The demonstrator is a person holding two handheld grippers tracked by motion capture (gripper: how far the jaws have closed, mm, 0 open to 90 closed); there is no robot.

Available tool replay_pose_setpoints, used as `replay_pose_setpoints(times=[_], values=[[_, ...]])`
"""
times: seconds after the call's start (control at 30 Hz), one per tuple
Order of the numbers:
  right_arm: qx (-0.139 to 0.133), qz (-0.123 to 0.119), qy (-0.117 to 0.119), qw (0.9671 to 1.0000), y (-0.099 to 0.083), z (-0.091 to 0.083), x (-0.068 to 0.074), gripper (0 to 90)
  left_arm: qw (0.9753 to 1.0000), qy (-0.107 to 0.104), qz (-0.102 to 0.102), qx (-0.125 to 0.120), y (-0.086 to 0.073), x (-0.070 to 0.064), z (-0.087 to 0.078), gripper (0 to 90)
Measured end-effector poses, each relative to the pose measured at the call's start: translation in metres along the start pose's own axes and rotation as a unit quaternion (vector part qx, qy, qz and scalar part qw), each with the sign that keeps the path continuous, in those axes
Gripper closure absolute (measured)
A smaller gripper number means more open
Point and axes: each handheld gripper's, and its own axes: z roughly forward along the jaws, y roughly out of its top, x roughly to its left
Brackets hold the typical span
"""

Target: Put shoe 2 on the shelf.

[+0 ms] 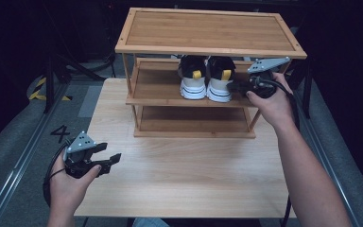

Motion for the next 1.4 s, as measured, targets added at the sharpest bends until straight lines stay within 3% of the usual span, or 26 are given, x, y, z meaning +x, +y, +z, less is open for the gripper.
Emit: replay_pose_setpoints(times=[0.13,0.27,0.63,0.8,0.87,0.97,1.0,1.07,1.3,1.33,1.4], values=[[-0.019,-0.002,0.012,0.9998,0.001,-0.017,0.008,81.7,1.0,-0.005,0.002,0.002,0.002,0.0,0.003,36.1],[-0.027,0.003,0.015,0.9995,-0.002,-0.037,0.013,70.8,1.0,-0.006,0.005,0.005,0.004,-0.001,0.005,36.1],[-0.043,0.009,-0.007,0.999,-0.032,-0.087,0.014,52.3,0.9999,-0.011,0.009,0.005,0.007,0.0,0.011,35.7],[-0.043,0.017,-0.017,0.9988,-0.055,-0.107,0.013,45.8,0.9996,-0.021,0.016,0.003,0.009,0.001,0.015,32.5],[-0.042,0.025,-0.023,0.9986,-0.066,-0.114,0.011,43.8,0.9988,-0.034,0.036,0.003,0.01,0.002,0.016,31.0],[-0.035,0.032,-0.031,0.9984,-0.081,-0.122,0.008,41.8,0.9981,-0.045,0.042,0.006,0.011,0.001,0.016,30.4],[-0.032,0.033,-0.034,0.9984,-0.087,-0.125,0.007,40.7,0.9974,-0.043,0.057,0.006,0.012,0.003,0.015,30.2],[-0.021,0.045,-0.035,0.9982,-0.104,-0.132,0.004,38.3,0.997,-0.045,0.063,0.013,0.013,0.003,0.014,29.4],[0.006,0.078,-0.046,0.9959,-0.146,-0.138,-0.002,30.6,0.9974,-0.047,0.053,0.008,0.012,0.006,0.018,28.7],[0.017,0.087,-0.045,0.9951,-0.161,-0.136,-0.003,30.4,0.9976,-0.047,0.049,0.013,0.011,0.007,0.019,28.8],[0.024,0.086,-0.044,0.995,-0.165,-0.136,-0.004,30.4,0.9974,-0.048,0.049,0.024,0.009,0.009,0.022,28.4]])
